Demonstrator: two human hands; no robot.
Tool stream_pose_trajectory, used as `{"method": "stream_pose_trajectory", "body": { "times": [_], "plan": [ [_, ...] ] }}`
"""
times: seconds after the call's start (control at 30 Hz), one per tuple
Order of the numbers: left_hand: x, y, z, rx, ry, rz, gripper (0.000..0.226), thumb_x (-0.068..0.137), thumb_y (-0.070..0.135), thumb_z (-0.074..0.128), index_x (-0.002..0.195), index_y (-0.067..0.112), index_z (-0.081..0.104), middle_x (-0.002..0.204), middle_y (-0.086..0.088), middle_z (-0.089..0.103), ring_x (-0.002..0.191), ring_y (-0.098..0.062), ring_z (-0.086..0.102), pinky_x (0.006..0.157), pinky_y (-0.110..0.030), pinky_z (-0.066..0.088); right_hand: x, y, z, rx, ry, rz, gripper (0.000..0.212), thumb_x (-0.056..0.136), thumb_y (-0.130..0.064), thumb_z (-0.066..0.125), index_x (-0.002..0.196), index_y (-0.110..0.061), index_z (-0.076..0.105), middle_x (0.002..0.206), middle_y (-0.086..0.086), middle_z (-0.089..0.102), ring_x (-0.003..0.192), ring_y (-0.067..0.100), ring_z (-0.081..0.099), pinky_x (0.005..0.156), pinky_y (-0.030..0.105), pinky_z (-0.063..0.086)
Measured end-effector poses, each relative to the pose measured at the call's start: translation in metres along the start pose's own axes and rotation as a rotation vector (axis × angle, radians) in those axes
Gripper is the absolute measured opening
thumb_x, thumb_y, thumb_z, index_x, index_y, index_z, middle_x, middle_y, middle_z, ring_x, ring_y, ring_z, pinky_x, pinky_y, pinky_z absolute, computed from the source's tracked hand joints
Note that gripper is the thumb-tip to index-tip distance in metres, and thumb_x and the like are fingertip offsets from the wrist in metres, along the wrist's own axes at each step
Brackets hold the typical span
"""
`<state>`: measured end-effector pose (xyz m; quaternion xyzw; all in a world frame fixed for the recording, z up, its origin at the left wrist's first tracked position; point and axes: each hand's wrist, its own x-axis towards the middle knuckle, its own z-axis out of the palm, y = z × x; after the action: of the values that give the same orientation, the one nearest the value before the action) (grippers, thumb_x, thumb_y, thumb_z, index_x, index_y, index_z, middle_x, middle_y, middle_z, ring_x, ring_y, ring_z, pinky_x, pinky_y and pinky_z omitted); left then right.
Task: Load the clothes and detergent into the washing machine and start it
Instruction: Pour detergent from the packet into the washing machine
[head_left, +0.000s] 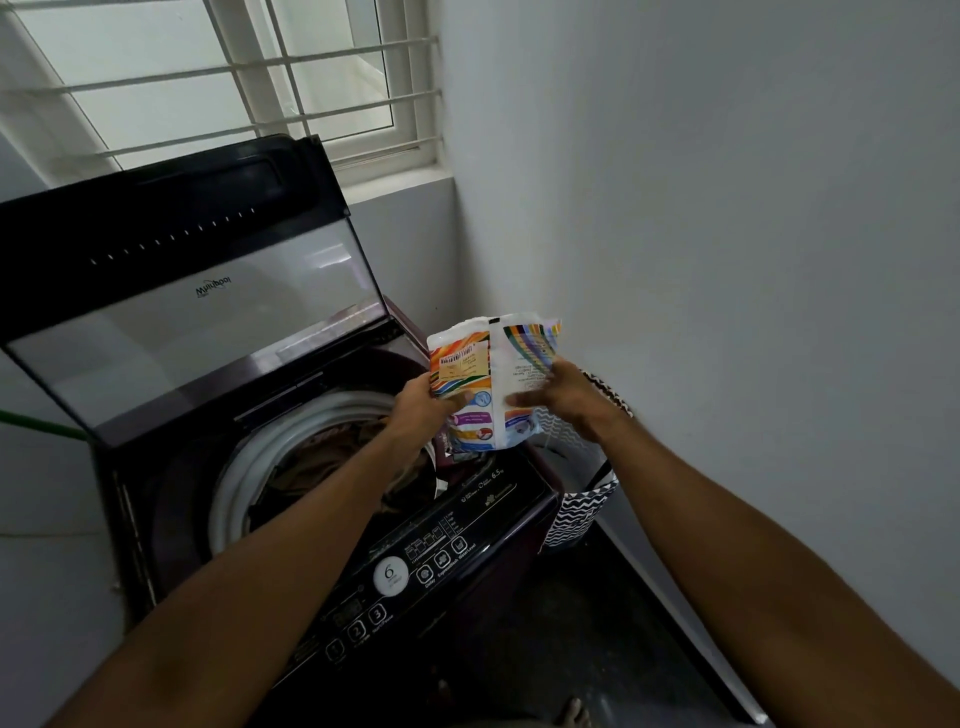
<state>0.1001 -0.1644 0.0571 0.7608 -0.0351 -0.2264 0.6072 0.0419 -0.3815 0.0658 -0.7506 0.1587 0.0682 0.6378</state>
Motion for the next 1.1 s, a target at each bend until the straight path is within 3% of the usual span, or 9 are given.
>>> {"method": "stream_pose_trajectory", "body": {
  "times": [0.1, 0.23, 0.33, 0.5, 0.57, 0.83, 0.9, 1.0, 1.1],
  "plan": [
    [-0.001, 0.0, 0.003, -0.02, -0.014, -0.012, 0.025, 0.089, 0.013, 0.071, 0.113, 0.015, 0.064, 0.106, 0.003, 0.074, 0.093, -0.01, 0.071, 0.079, -0.034, 0.059, 0.0, 0.012, 0.01, -0.037, -0.042, -0.014, 0.065, 0.057, -0.003, 0.092, 0.116, -0.013, 0.067, 0.111, 0.002, 0.074, 0.102, 0.02, 0.071, 0.091, 0.048, 0.057],
    [-0.001, 0.002, 0.007, 0.029, -0.035, 0.021, 0.03, 0.086, 0.013, 0.074, 0.113, 0.016, 0.063, 0.109, 0.002, 0.073, 0.098, -0.013, 0.071, 0.086, -0.04, 0.059, -0.006, 0.017, 0.008, -0.054, -0.087, -0.038, 0.067, 0.063, 0.001, 0.089, 0.122, -0.012, 0.061, 0.109, -0.002, 0.073, 0.099, 0.015, 0.071, 0.077, 0.03, 0.06],
    [0.001, -0.012, 0.005, 0.101, -0.053, 0.012, 0.038, 0.082, 0.01, 0.078, 0.115, 0.015, 0.061, 0.113, 0.002, 0.072, 0.103, -0.015, 0.069, 0.087, -0.039, 0.059, 0.004, 0.027, 0.009, -0.057, -0.146, -0.021, 0.073, 0.06, -0.005, 0.091, 0.125, -0.014, 0.059, 0.116, 0.002, 0.072, 0.106, 0.02, 0.069, 0.086, 0.042, 0.059],
    [-0.004, -0.018, 0.002, 0.133, 0.002, 0.034, 0.041, 0.081, 0.008, 0.078, 0.116, 0.015, 0.059, 0.107, 0.008, 0.069, 0.094, -0.008, 0.068, 0.072, -0.026, 0.06, 0.014, 0.029, 0.018, -0.071, -0.118, -0.005, 0.062, 0.063, -0.003, 0.09, 0.118, -0.014, 0.063, 0.11, 0.004, 0.074, 0.098, 0.022, 0.071, 0.072, 0.035, 0.059],
    [-0.002, -0.016, 0.0, 0.127, 0.018, 0.046, 0.04, 0.08, 0.009, 0.079, 0.116, 0.013, 0.061, 0.108, 0.004, 0.071, 0.095, -0.012, 0.071, 0.076, -0.034, 0.062, 0.018, 0.025, 0.019, -0.091, -0.092, -0.011, 0.059, 0.063, -0.003, 0.09, 0.115, -0.014, 0.066, 0.108, 0.003, 0.074, 0.095, 0.022, 0.072, 0.067, 0.032, 0.058],
    [0.007, -0.009, -0.002, 0.153, 0.094, 0.005, 0.03, 0.078, 0.011, 0.082, 0.104, 0.009, 0.07, 0.103, -0.005, 0.076, 0.09, -0.02, 0.074, 0.078, -0.049, 0.061, 0.027, 0.015, 0.021, -0.04, -0.035, -0.033, 0.051, 0.067, 0.004, 0.085, 0.113, -0.006, 0.067, 0.112, 0.014, 0.072, 0.099, 0.029, 0.071, 0.083, 0.045, 0.06],
    [0.004, -0.001, 0.0, 0.178, 0.127, 0.022, 0.025, 0.081, 0.012, 0.08, 0.103, 0.009, 0.071, 0.102, -0.005, 0.076, 0.085, -0.017, 0.074, 0.075, -0.044, 0.062, 0.028, 0.011, 0.02, -0.077, -0.016, -0.069, 0.044, 0.071, 0.001, 0.083, 0.112, -0.004, 0.068, 0.11, 0.015, 0.073, 0.1, 0.032, 0.07, 0.089, 0.051, 0.057],
    [-0.001, 0.016, 0.003, 0.269, 0.22, 0.079, 0.023, 0.083, 0.018, 0.078, 0.103, 0.009, 0.073, 0.097, 0.001, 0.075, 0.076, -0.007, 0.071, 0.06, -0.021, 0.058, 0.028, 0.002, 0.014, -0.115, 0.019, -0.13, 0.041, 0.069, -0.019, 0.087, 0.107, -0.015, 0.072, 0.104, 0.007, 0.076, 0.095, 0.028, 0.072, 0.086, 0.053, 0.057],
    [0.0, 0.036, 0.001, 0.261, 0.285, 0.114, 0.026, 0.082, 0.019, 0.079, 0.106, 0.009, 0.074, 0.097, 0.0, 0.075, 0.078, -0.01, 0.072, 0.065, -0.027, 0.061, 0.024, -0.019, 0.003, -0.03, -0.011, -0.178, 0.058, 0.062, -0.028, 0.091, 0.114, -0.02, 0.066, 0.107, 0.002, 0.075, 0.096, 0.024, 0.072, 0.081, 0.049, 0.06]
  ]
}}
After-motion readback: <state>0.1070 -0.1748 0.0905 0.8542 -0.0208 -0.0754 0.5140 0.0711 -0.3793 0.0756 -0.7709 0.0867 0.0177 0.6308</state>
